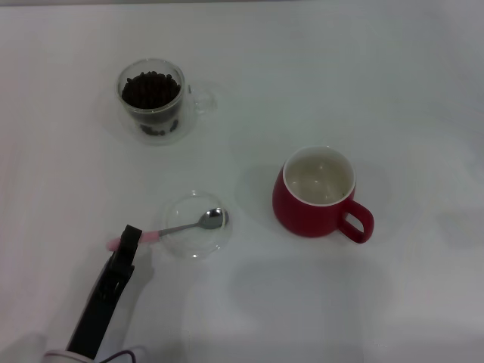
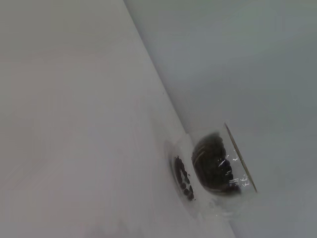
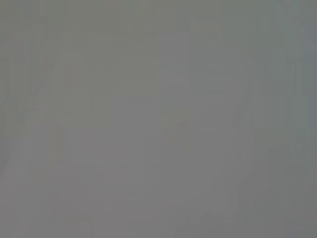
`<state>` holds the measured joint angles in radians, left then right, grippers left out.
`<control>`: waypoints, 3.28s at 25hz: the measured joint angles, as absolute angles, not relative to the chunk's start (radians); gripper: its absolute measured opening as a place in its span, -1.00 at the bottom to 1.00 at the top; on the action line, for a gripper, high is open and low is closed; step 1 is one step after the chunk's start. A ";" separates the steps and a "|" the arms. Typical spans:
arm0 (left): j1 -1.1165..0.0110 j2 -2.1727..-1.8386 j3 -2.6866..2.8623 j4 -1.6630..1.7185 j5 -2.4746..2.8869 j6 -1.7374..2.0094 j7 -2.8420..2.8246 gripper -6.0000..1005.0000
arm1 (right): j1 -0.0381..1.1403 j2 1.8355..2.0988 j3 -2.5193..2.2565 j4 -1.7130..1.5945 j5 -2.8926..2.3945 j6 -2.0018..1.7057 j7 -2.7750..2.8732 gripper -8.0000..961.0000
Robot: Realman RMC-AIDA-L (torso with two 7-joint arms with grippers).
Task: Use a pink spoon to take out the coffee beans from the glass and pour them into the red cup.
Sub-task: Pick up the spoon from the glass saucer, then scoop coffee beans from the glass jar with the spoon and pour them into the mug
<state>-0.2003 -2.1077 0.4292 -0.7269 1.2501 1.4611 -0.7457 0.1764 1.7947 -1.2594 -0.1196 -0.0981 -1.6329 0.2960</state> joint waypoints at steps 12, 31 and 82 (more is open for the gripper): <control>-0.202 -2.098 0.462 -0.723 1.279 1.532 -0.665 -0.73 | 0.170 1.804 -1.258 -0.120 -0.098 -1.644 0.295 0.82; -0.133 -2.066 0.680 0.006 1.272 1.700 -1.148 -0.73 | 0.167 1.967 -1.281 -0.158 -0.154 -1.750 0.234 0.81; -0.676 -1.983 0.721 0.526 1.875 1.143 -1.848 -0.73 | 0.187 2.016 -1.528 -0.145 -0.177 -1.849 0.355 0.81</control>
